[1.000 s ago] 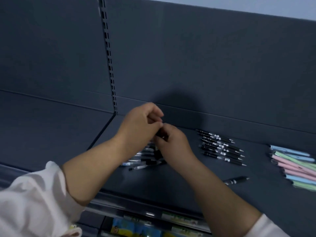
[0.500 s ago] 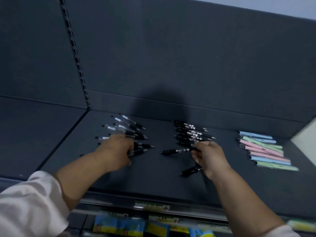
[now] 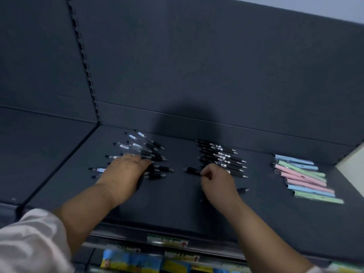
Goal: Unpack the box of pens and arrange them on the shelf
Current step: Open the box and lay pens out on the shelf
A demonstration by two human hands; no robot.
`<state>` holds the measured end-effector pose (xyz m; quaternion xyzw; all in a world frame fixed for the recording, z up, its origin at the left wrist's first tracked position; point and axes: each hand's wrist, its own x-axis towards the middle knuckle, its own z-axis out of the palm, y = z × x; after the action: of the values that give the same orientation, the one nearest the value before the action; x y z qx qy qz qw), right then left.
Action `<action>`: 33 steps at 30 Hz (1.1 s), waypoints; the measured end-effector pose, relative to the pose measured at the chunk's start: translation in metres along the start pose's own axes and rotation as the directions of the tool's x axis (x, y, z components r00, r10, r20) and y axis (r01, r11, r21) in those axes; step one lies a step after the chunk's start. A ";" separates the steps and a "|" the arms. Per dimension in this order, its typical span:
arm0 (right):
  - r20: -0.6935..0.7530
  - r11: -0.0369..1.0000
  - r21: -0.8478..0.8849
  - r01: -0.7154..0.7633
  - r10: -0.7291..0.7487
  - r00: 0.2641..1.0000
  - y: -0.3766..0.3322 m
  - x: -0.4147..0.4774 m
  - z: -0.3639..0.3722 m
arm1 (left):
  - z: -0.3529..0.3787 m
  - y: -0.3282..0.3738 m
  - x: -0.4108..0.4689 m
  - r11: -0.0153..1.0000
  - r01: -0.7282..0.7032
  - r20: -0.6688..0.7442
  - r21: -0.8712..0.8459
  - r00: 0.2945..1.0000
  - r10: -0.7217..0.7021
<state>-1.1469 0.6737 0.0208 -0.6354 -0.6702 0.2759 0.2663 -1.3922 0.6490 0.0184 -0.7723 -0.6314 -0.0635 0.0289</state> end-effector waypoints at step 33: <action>0.534 0.347 -0.100 0.933 -0.772 0.344 -0.412 -0.195 0.384 | -0.096 -0.343 -0.455 0.598 0.792 -0.171 0.124 0.611 -0.773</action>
<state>-1.6994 0.4507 0.0404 -0.1435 -0.9822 0.0718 0.0979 -1.8221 0.2635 0.0397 -0.4066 -0.9066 -0.0483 0.1019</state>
